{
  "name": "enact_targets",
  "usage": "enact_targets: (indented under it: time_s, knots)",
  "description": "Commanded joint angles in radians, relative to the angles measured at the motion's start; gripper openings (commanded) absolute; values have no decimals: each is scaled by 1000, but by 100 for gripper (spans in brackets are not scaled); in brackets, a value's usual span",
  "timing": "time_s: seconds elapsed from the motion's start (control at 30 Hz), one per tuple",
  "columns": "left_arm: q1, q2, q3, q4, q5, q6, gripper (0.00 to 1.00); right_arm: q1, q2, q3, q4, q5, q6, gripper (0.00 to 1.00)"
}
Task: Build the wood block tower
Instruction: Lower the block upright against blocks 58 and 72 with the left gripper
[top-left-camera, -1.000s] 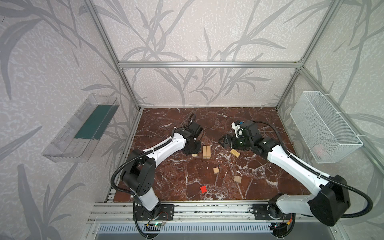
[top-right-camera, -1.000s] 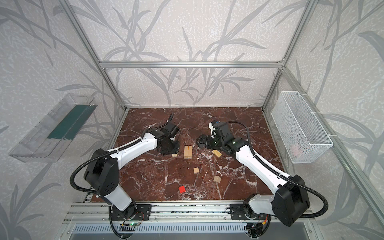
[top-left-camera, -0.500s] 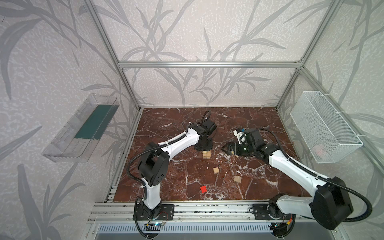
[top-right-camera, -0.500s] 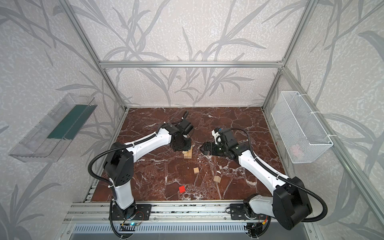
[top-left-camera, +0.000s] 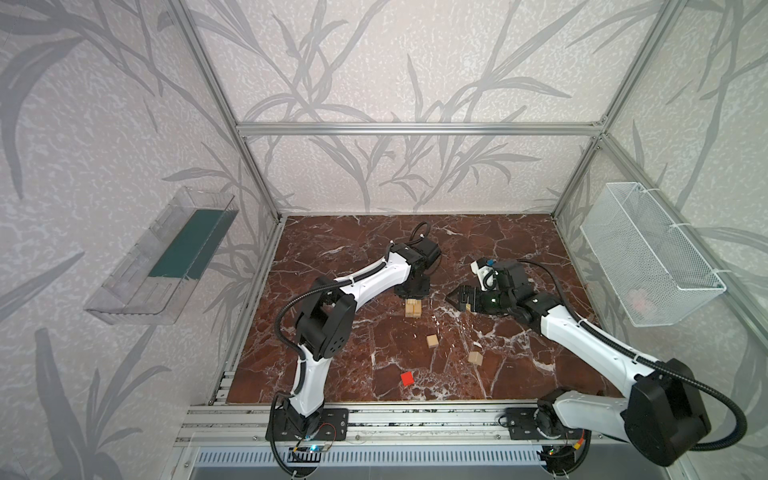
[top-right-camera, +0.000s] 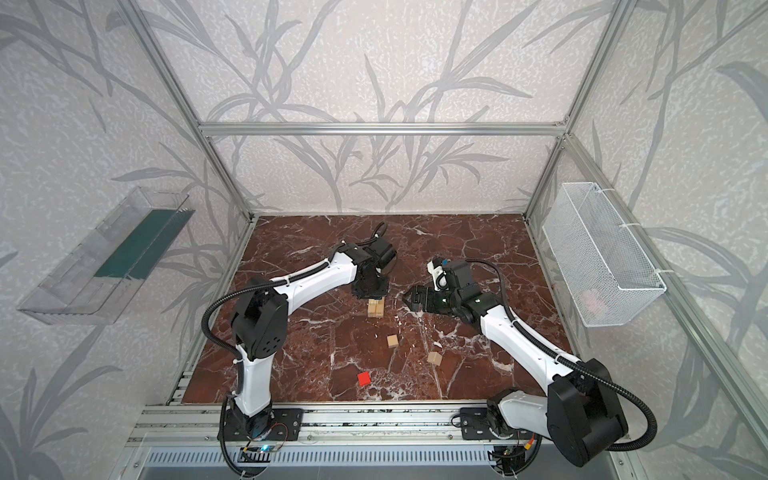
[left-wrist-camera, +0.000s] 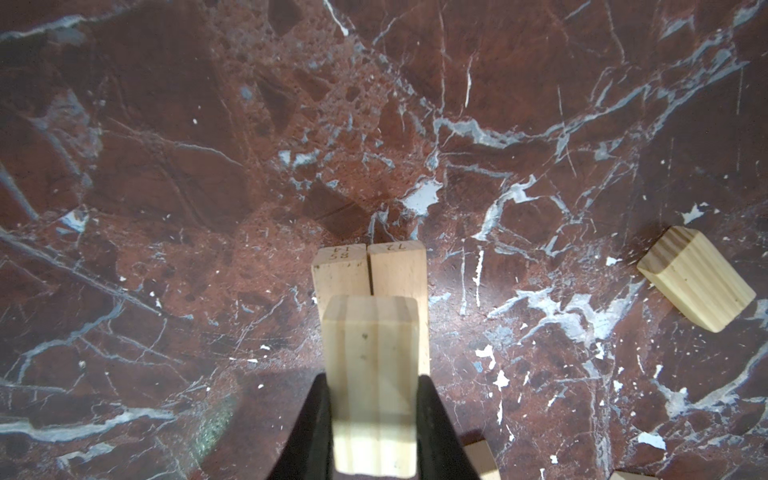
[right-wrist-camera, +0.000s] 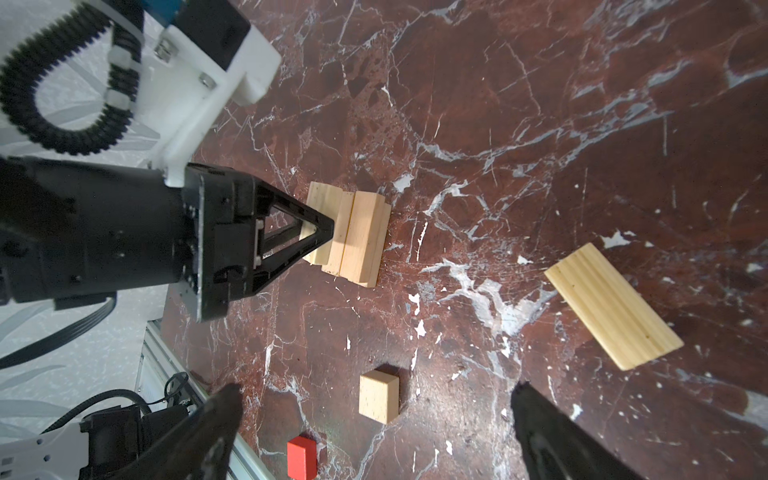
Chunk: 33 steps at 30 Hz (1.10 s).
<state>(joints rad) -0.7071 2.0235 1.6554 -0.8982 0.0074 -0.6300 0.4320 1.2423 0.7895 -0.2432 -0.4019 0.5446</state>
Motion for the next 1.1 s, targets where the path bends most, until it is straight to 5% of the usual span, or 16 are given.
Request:
enact_targets:
  time_s: [0.0, 1.07]
  knots:
    - [-9, 25, 34, -38, -19, -10, 11, -8, -21, -14, 19, -6, -5, 99]
    - [-31, 110, 88, -76, -67, -12, 12, -27, -41, -29, 39, -14, 20, 99]
